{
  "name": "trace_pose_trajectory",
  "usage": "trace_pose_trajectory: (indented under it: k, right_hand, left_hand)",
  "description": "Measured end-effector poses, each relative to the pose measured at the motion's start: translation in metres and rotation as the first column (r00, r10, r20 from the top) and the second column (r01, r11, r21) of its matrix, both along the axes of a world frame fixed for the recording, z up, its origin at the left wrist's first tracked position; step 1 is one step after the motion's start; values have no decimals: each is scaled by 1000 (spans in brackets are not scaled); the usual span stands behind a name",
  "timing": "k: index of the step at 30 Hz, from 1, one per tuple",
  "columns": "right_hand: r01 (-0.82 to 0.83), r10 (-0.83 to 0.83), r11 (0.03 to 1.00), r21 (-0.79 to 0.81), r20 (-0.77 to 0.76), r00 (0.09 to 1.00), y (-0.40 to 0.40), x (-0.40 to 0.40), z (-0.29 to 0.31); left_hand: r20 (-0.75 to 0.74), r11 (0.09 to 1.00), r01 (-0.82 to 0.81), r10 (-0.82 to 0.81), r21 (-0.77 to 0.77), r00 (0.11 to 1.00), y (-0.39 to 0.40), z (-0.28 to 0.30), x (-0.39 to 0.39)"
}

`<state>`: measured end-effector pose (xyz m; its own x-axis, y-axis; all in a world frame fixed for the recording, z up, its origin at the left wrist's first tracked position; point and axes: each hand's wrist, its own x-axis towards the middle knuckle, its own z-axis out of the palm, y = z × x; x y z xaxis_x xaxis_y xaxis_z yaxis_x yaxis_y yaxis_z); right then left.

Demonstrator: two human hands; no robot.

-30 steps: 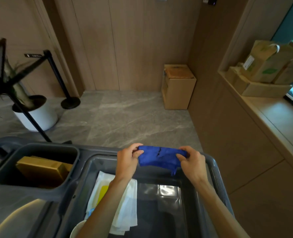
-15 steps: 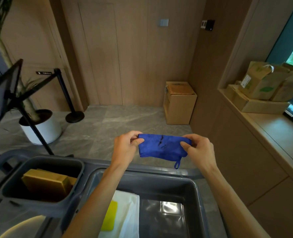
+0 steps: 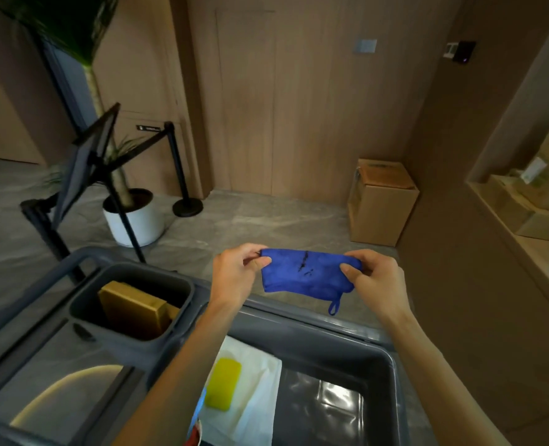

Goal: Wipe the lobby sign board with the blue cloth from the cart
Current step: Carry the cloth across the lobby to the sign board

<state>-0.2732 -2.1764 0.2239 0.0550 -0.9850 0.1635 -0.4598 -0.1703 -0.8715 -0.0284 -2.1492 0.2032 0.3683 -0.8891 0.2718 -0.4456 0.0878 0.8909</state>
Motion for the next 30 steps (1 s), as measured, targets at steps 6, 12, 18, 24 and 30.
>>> trace_pose_trajectory:
  k: [6,12,18,24,30]
  right_hand:
    - [-117,117,993,-30,17,993,-1,33,-12]
    - [-258,258,966,-31,-23,966,6,77,-29]
    - [-427,427,904,-34,14,904,26,134,-32]
    - [-566,567,824,-43,84,819,63,207,-32]
    - [-663,667,745,-78,88,740,119,276,-28]
  left_hand:
    - [20,990,-140,140,11,990,38,-3,24]
    - [-21,966,-255,256,36,966,87,-15,50]
    - [-9,912,-409,409,27,913,146,-15,83]
    - [-41,848,-530,530,17,847,213,-7,132]
    - [-72,778,-629,627,-3,776,285,-1,182]
